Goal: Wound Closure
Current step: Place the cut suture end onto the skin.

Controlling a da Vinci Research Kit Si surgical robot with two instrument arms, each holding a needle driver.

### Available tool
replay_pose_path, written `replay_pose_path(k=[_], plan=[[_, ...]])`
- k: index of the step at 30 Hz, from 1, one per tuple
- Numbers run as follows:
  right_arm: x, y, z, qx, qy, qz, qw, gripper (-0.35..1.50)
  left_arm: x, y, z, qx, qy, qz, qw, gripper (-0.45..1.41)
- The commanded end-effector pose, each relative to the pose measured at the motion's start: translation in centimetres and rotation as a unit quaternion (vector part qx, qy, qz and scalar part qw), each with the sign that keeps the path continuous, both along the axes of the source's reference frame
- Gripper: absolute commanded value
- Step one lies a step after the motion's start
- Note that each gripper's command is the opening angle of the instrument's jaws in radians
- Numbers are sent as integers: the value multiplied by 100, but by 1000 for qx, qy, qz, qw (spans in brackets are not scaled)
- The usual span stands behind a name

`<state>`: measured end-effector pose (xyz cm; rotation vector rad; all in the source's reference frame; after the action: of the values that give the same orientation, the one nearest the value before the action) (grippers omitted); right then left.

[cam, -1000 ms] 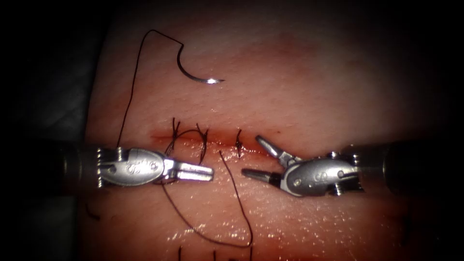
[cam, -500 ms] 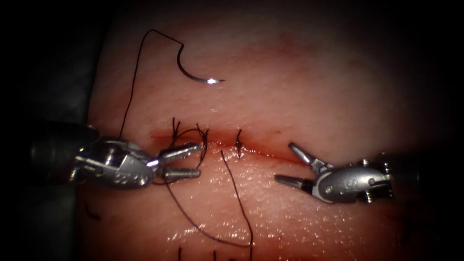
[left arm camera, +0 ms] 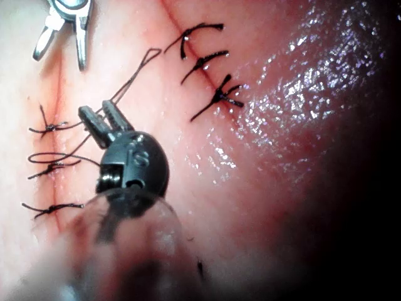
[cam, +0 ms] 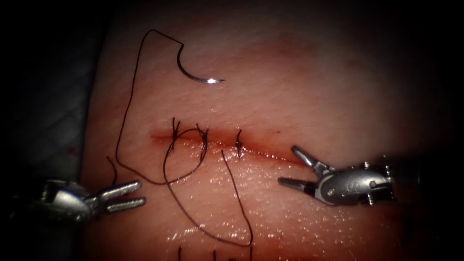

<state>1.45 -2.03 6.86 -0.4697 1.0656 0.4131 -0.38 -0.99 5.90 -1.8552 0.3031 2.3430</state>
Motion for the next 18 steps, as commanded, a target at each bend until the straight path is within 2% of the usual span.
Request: replay_pose_path(k=[1,5,6,7,8,9,11,12,13,15,18], plan=[[6,-4,6,3,3,1,1000,145,-6,-5,9,21,-10,-3,1000,-20],[6,-5,7,5,4,1,1000,145,-10,-17,27,83,-33,-5,996,-16],[6,-5,7,4,4,1,1000,145,-12,-20,31,95,-40,-5,995,-11],[6,-6,7,6,6,2,1000,145,-15,-24,40,119,-52,-3,992,5],[6,-6,7,6,6,2,1000,145,-15,-24,40,119,-52,-3,992,5],[6,-7,8,6,6,2,1000,145,-18,-27,47,133,-56,-6,990,19],[7,-8,8,7,7,3,1000,145,-23,-34,60,150,-60,-9,987,34],[7,-10,9,6,7,3,1000,143,-27,-39,72,162,-63,-13,985,49],[7,-10,9,6,7,3,1000,143,-27,-39,72,162,-63,-13,985,49],[8,-10,9,6,7,4,1000,143,-30,-44,86,176,-67,-16,982,62],[8,-10,9,6,7,4,1000,143,-31,-48,107,194,-72,-20,978,66]])
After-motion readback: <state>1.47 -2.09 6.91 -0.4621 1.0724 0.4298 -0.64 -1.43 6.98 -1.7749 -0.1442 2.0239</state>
